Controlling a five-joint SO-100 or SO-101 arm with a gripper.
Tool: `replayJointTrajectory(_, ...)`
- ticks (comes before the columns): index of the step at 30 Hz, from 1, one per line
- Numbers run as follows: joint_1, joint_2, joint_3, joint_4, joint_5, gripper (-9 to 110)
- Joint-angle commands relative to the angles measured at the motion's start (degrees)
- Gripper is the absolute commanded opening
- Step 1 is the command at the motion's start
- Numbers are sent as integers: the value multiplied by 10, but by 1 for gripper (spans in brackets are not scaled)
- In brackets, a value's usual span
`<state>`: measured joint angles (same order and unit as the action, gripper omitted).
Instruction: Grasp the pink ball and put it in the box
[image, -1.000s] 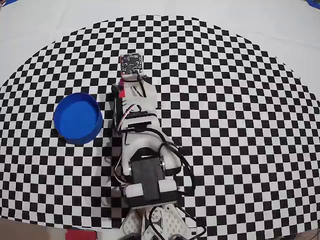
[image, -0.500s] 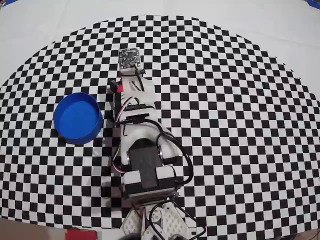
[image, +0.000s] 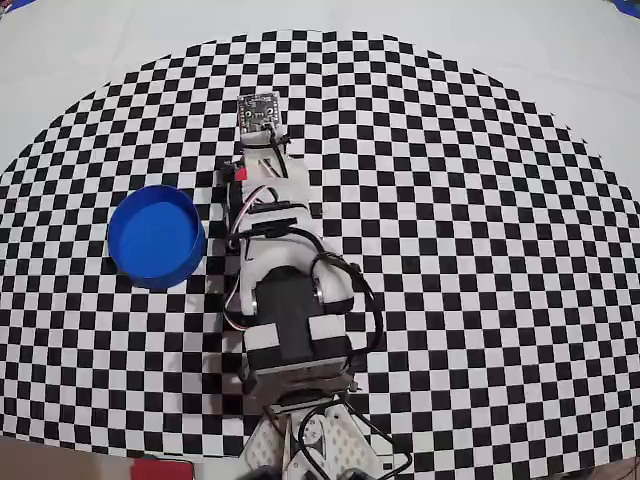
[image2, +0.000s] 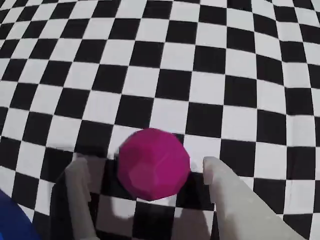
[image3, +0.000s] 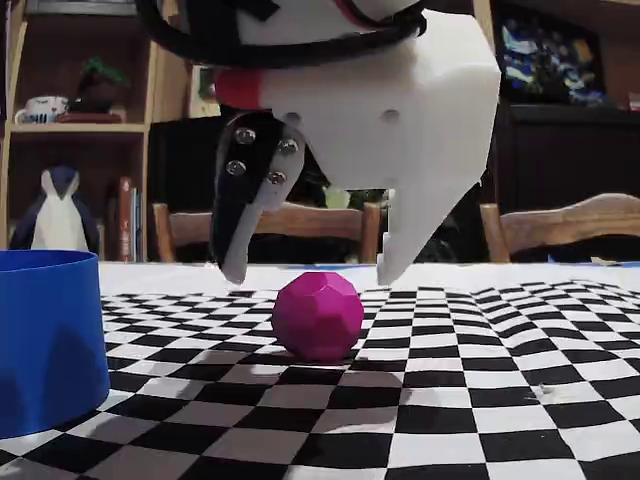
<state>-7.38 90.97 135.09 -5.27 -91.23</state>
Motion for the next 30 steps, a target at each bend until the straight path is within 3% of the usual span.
replayJointTrajectory(1,-3,0,-28,4,3,26)
replayJointTrajectory(30,15,-36,-64,9,1,26)
